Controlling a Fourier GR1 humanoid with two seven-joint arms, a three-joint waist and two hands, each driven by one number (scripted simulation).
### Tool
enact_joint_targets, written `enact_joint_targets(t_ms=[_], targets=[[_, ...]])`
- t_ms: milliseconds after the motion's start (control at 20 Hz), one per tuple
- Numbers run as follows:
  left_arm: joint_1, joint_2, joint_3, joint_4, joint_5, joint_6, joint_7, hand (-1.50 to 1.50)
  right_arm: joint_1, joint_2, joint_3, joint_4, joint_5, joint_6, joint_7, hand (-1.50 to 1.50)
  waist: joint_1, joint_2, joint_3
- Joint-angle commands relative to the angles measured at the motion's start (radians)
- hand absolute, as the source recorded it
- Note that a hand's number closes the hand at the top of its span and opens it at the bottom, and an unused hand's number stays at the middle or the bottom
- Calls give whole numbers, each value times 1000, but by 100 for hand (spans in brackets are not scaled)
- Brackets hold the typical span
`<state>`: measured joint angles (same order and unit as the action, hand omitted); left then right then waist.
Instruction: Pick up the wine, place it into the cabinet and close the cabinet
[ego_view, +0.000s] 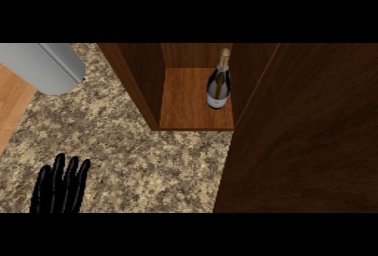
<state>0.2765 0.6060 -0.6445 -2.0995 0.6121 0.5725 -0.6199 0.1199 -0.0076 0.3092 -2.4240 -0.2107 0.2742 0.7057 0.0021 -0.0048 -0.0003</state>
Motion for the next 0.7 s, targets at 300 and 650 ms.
enact_joint_targets(t_ms=[300,650], targets=[[99,114,279,-26,188,-165,13,-150,30,0,333,-191,41,6,94,150,-2,-3,-2],[166,135,358,0,205,-251,2,-150,-65,8,551,-153,188,-168,108,150,-2,-4,-2]])
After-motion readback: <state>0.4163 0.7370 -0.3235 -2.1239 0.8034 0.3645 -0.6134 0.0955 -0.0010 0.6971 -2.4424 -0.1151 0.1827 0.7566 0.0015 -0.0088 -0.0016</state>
